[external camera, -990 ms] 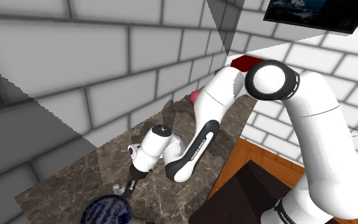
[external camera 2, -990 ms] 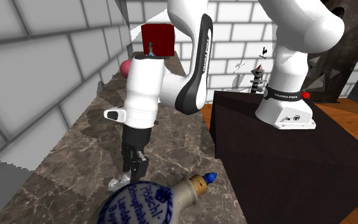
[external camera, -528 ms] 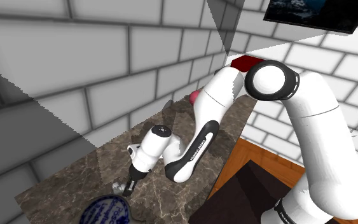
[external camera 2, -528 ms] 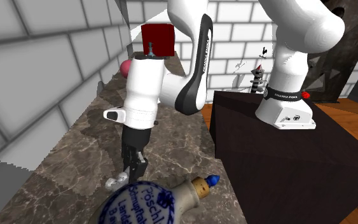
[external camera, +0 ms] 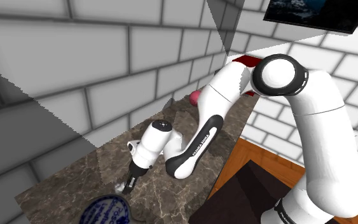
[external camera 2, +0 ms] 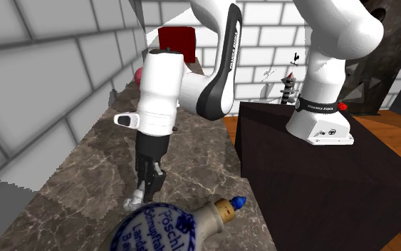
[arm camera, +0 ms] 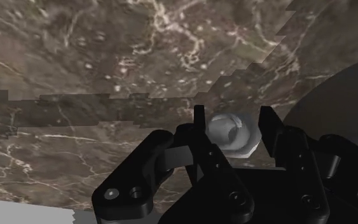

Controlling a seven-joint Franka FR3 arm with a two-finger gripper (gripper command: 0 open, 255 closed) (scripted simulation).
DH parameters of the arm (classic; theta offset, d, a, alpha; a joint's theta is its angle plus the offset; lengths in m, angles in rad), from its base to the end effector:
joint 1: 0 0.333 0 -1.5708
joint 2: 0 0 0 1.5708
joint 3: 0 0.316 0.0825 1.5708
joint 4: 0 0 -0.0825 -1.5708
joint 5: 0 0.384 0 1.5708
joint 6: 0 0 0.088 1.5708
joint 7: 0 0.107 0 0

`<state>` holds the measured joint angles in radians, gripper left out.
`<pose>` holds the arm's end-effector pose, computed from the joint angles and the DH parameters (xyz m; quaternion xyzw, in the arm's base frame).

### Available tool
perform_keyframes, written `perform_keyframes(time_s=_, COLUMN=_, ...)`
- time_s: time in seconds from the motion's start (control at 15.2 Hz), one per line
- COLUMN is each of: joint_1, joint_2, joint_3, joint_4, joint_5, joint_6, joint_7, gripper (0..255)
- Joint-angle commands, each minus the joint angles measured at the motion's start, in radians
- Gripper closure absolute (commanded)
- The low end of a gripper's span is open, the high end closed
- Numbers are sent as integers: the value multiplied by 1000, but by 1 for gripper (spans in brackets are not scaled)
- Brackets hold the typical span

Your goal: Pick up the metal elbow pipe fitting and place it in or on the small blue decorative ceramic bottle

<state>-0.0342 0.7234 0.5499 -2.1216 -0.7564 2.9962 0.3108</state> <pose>0.4747 0.3296 0.1476 -0.9105 -0.3719 -0.1332 0.1225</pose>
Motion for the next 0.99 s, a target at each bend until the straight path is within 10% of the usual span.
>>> perform_keyframes(time_s=0.0, joint_1=-27, joint_2=-24, joint_3=32, joint_4=-16, joint_5=14, joint_6=-18, joint_7=-11, gripper=255)
perform_keyframes(time_s=0.92, joint_1=-214, joint_2=-152, joint_3=260, joint_4=-71, joint_5=143, joint_6=-148, joint_7=-101, gripper=255)
